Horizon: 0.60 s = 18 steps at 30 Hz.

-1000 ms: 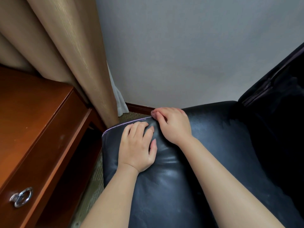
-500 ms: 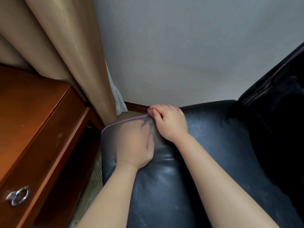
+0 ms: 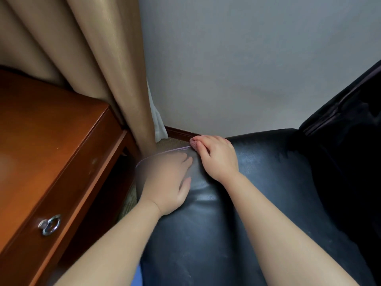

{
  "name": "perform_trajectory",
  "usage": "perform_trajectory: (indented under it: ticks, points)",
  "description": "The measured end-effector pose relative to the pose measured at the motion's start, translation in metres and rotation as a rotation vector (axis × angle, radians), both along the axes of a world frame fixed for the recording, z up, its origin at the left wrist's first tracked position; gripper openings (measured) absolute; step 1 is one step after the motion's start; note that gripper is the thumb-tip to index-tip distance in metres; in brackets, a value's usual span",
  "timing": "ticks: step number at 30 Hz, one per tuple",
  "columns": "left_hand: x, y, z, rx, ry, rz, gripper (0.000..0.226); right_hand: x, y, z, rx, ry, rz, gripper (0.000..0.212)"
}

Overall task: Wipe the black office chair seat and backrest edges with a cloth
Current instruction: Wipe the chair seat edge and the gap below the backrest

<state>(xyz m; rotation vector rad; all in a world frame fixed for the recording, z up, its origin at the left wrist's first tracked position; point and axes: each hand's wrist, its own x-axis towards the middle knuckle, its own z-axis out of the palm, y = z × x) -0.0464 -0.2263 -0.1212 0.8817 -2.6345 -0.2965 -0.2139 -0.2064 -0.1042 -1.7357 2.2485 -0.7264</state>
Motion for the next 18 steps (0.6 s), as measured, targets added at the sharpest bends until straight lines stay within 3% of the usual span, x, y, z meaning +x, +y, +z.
perform_trajectory:
  ticks: [3, 7, 13, 18]
  points:
    - [0.027, 0.003, -0.003, 0.01, -0.035, -0.079, 0.049, 0.014, 0.01, 0.0, -0.073, 0.006, 0.027, 0.032]
    - [0.029, 0.006, -0.013, 0.008, 0.047, -0.022, 0.047, 0.029, 0.024, -0.006, -0.147, 0.057, 0.04, 0.034]
    - [0.026, 0.003, -0.022, -0.008, 0.197, 0.082, 0.039, 0.021, -0.014, -0.003, 0.043, 0.065, 0.033, 0.026]
    - [0.027, 0.005, -0.03, -0.005, 0.248, 0.148, 0.037, 0.033, 0.001, -0.011, -0.155, 0.077, 0.083, 0.035]
